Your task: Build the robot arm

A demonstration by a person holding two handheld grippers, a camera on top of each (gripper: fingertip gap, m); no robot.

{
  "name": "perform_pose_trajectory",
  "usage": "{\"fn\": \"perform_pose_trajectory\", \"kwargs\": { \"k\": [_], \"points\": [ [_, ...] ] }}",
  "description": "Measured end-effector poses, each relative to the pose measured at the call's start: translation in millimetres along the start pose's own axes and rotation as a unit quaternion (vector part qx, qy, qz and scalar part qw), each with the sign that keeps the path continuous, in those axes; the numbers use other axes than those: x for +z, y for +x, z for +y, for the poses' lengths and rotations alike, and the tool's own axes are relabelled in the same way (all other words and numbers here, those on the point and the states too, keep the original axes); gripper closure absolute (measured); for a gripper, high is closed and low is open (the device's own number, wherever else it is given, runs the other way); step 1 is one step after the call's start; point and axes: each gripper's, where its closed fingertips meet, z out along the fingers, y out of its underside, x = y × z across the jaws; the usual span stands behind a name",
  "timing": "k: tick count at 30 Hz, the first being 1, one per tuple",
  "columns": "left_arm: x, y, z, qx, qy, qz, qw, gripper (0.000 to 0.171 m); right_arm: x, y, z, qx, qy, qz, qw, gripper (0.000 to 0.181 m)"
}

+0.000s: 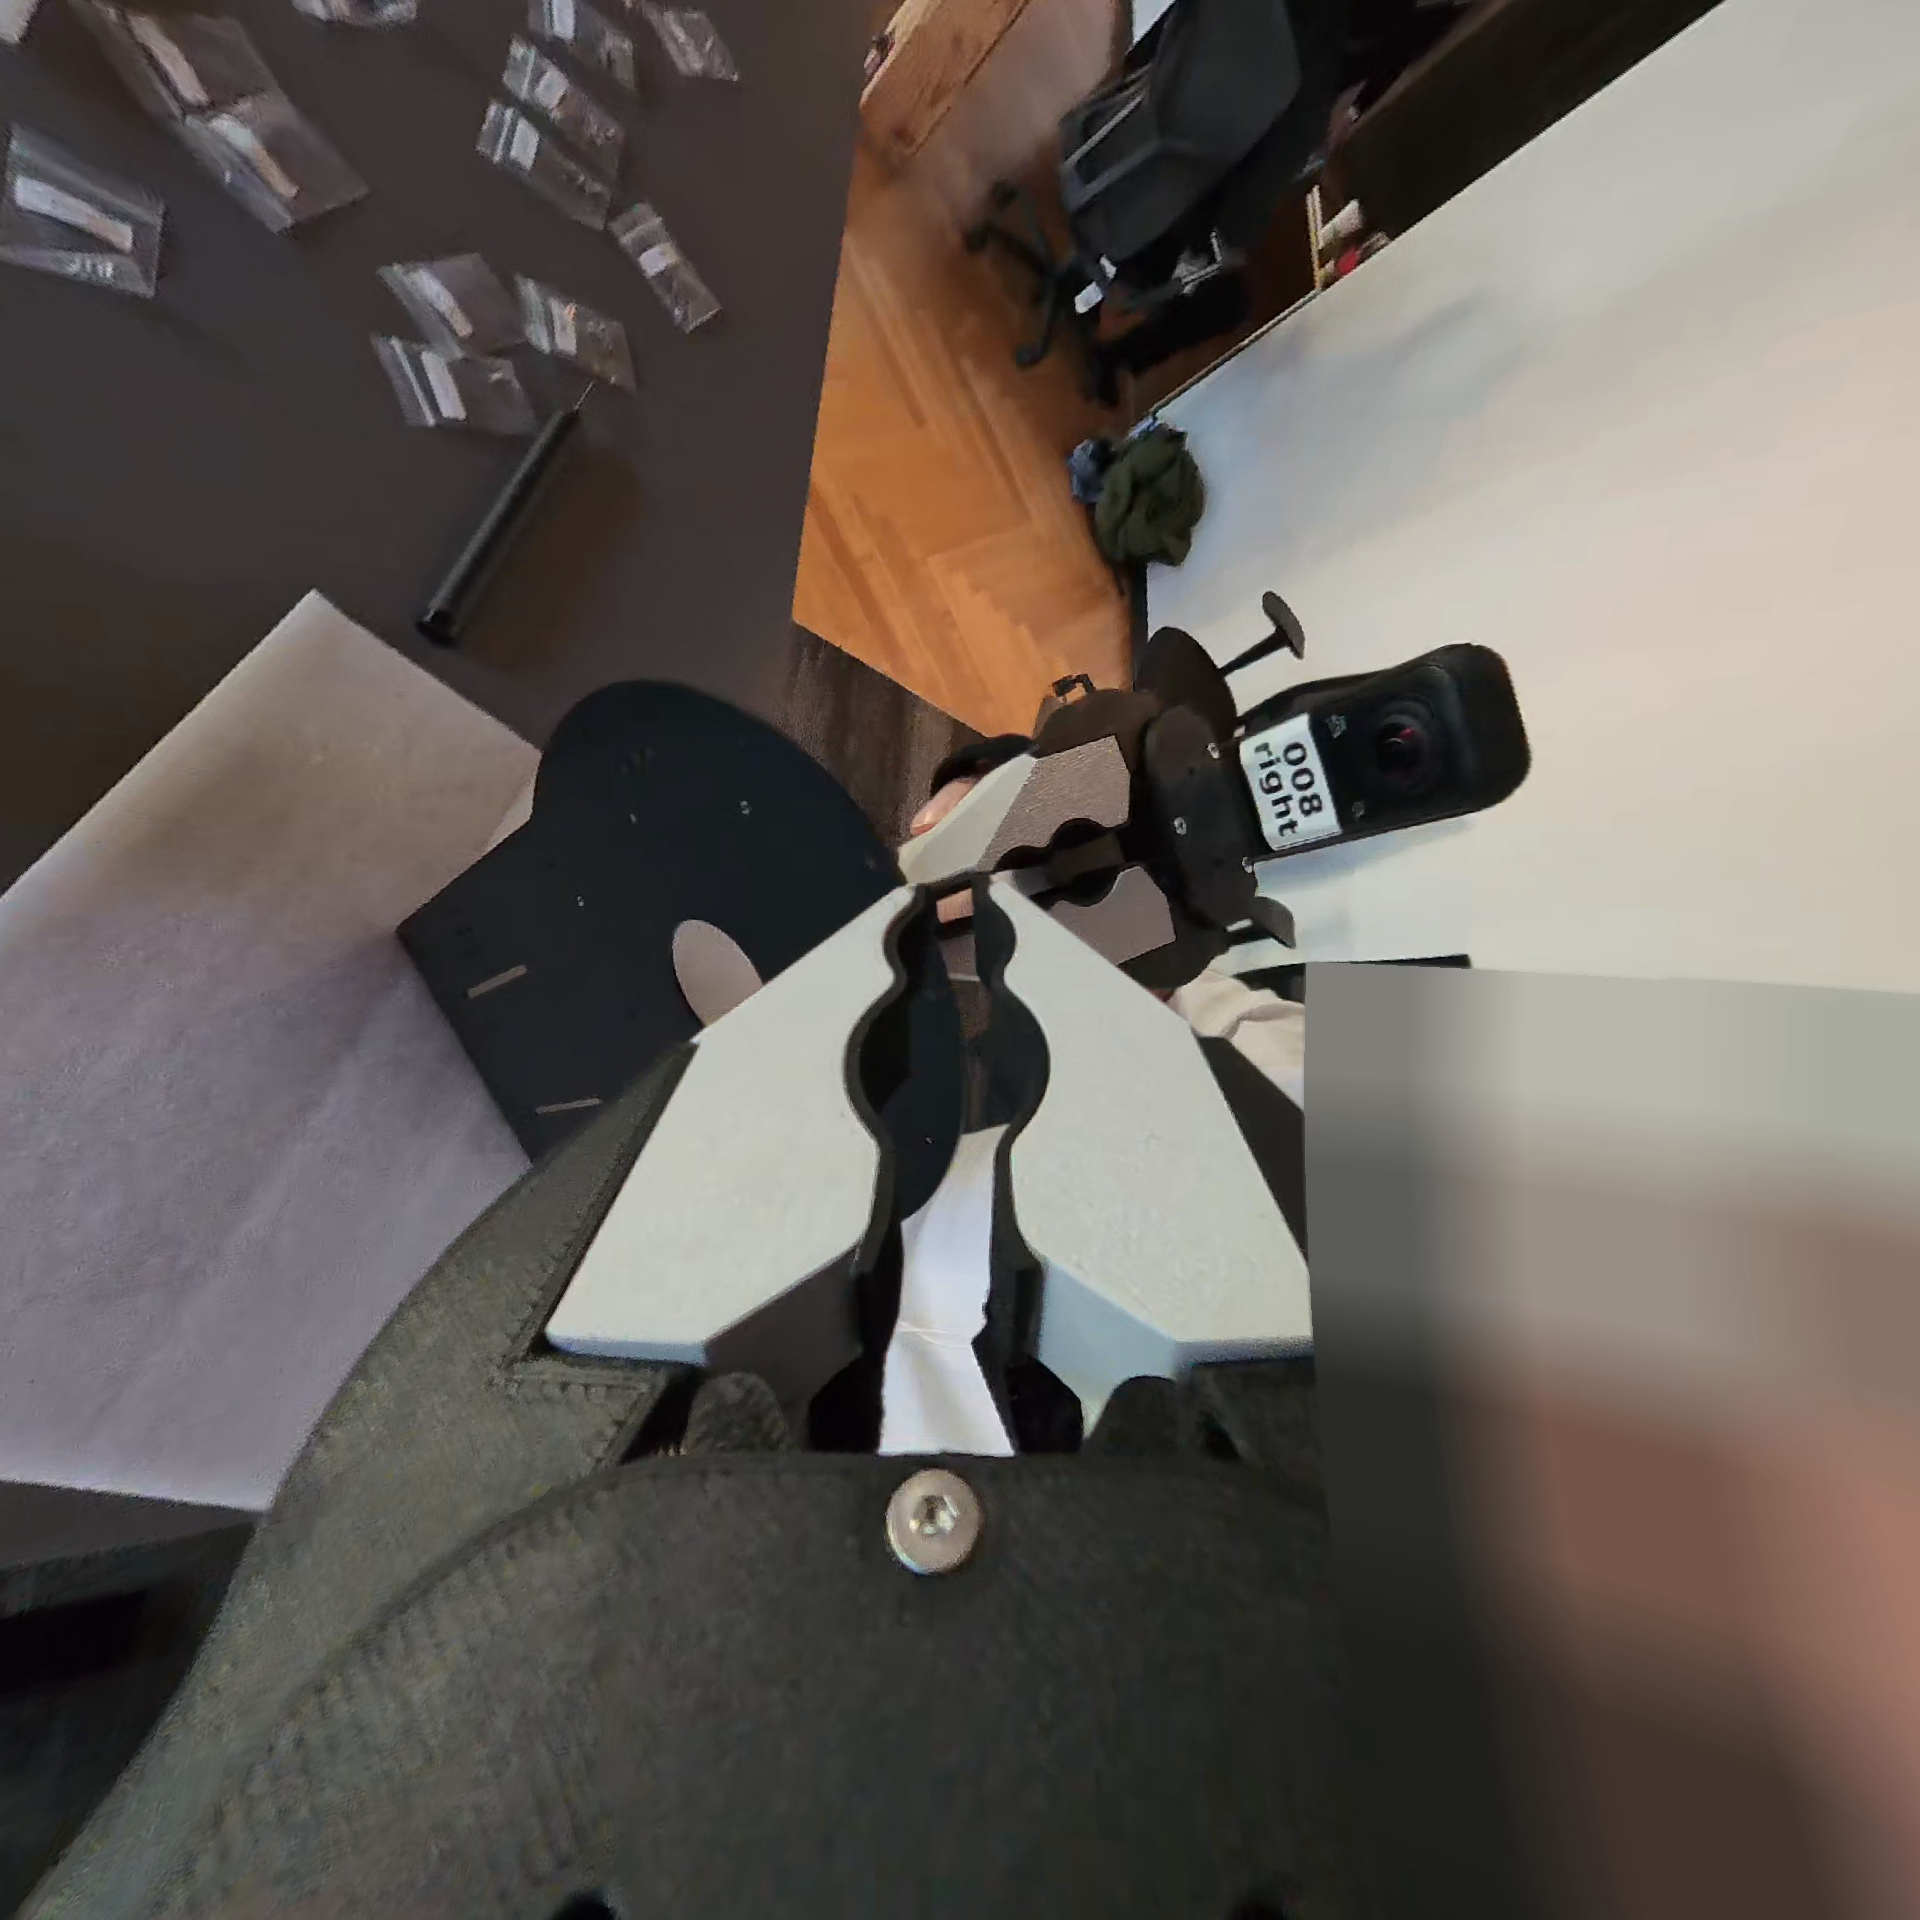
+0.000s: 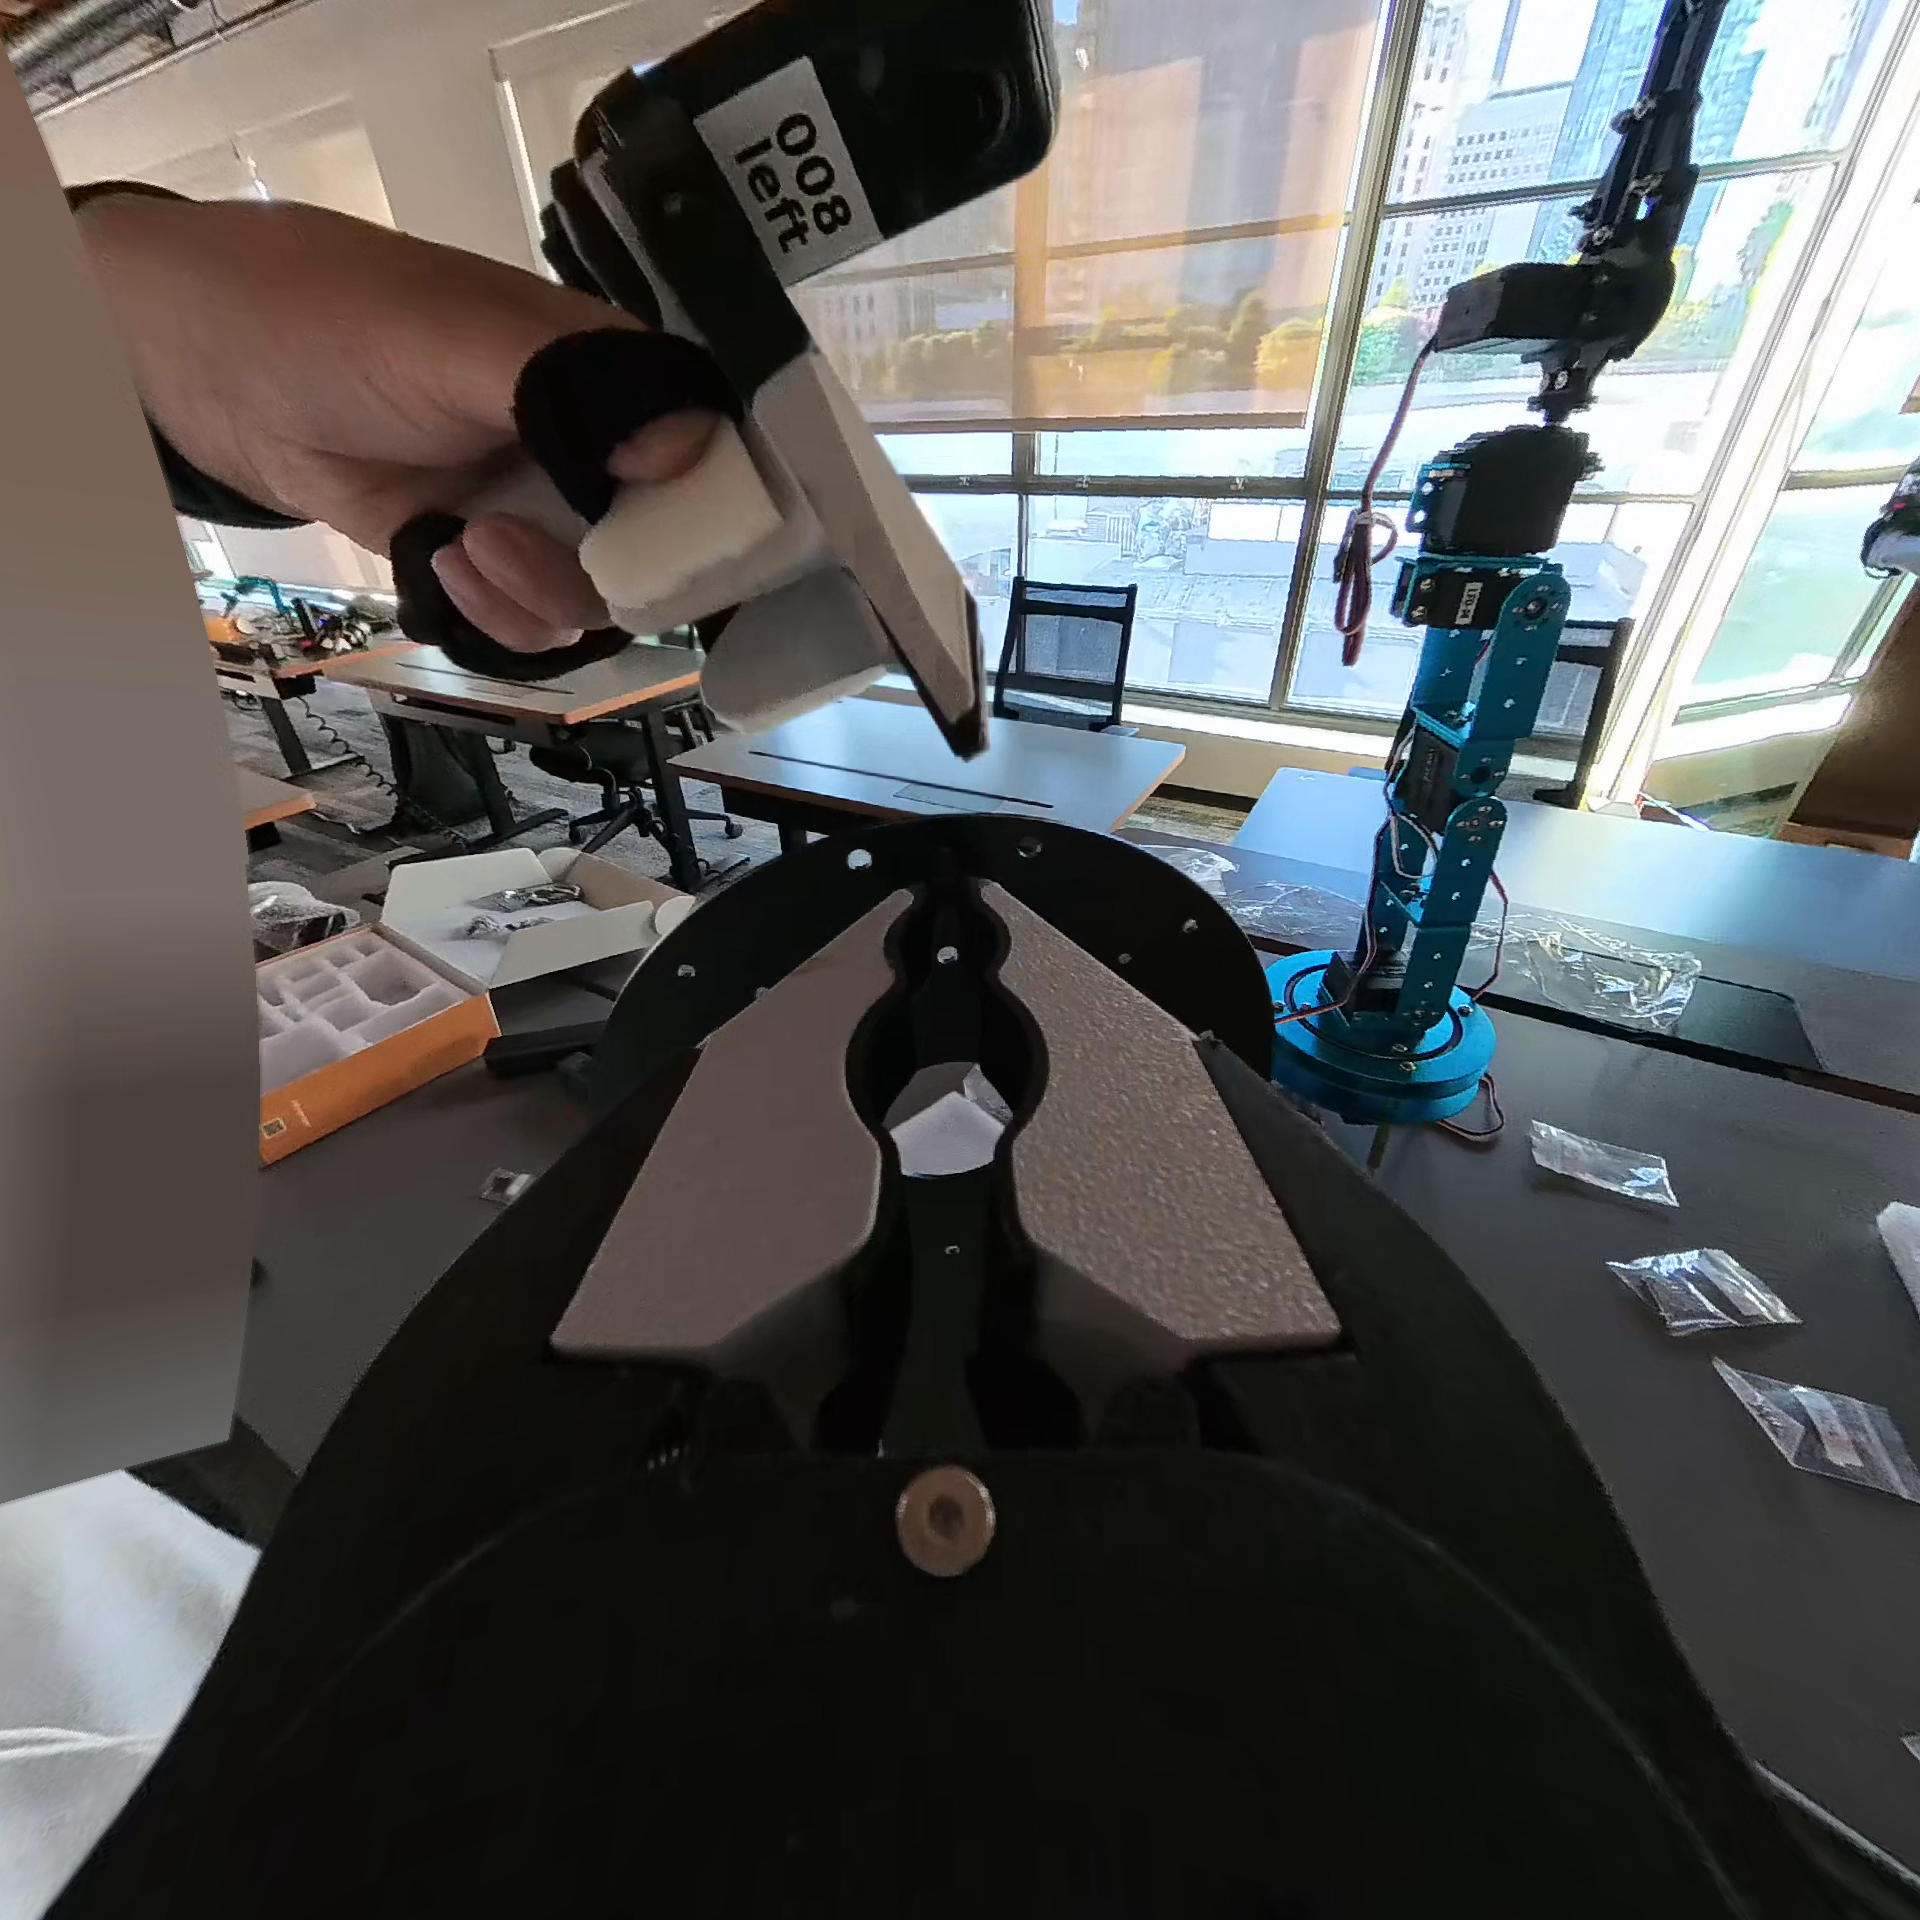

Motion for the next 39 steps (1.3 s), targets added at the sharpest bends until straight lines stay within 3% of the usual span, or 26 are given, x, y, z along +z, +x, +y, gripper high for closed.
{"fn": "perform_pose_trajectory", "kwargs": {
  "k": [5, 10, 17, 20, 30, 39],
  "points": [
    [5.3, 2.7, 4.1, 0.005, 0.013, -0.003, 1.0, 0.155, 1.8, 0.1, 0.6, 0.003, -0.013, -0.012, 1.0, 0.178],
    [4.0, -3.9, 4.4, 0.029, 0.0, -0.061, 0.998, 0.143, 1.4, -0.2, 1.0, -0.003, -0.032, -0.019, 0.999, 0.178],
    [9.7, -2.4, 15.2, -0.001, -0.023, -0.085, 0.996, 0.153, -1.2, 0.2, 1.6, -0.014, -0.051, -0.018, 0.998, 0.178],
    [9.9, -7.0, 14.7, -0.003, -0.031, -0.101, 0.994, 0.166, -2.3, 0.3, 1.9, -0.017, -0.057, -0.017, 0.998, 0.178],
    [13.2, -12.4, 12.1, 0.011, -0.052, -0.132, 0.99, 0.16, -1.3, -0.2, 2.4, -0.026, -0.074, -0.011, 0.997, 0.178],
    [11.4, -15.2, 13.2, 0.024, -0.066, -0.173, 0.982, 0.165, 2.2, 1.1, 2.3, -0.047, -0.083, 0.001, 0.995, 0.178]
  ]
}}
